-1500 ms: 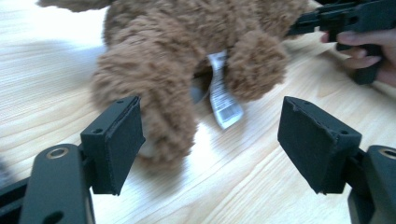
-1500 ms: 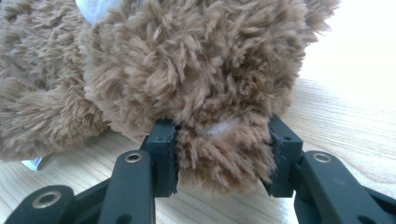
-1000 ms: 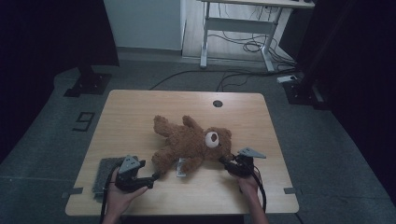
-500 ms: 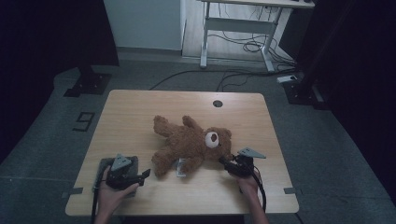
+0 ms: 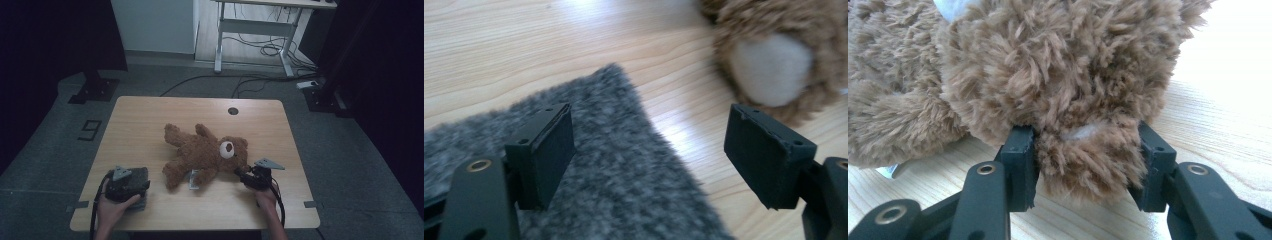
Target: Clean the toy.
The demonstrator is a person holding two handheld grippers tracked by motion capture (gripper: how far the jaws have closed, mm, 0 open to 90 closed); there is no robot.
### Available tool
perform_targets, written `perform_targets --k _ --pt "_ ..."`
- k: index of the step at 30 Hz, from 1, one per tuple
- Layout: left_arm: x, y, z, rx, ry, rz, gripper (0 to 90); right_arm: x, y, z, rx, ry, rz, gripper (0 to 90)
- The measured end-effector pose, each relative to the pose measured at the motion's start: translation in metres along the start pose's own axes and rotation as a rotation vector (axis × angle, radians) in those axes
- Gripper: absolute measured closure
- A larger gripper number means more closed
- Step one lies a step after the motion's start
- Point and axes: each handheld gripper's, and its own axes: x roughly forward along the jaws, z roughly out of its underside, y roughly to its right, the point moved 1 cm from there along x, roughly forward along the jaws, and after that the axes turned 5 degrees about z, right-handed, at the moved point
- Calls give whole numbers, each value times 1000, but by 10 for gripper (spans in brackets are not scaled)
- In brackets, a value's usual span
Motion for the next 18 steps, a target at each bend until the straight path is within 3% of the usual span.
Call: perform_targets --k 7,11,18 --pt "3 -5 4 -8 -24 -30 208 0 0 0 0 0 1 529" --pt "12 -5 8 5 -64 -69 205 0 0 0 0 0 1 529" --pt "16 -6 11 6 -75 -85 232 0 0 0 -1 0 2 529"
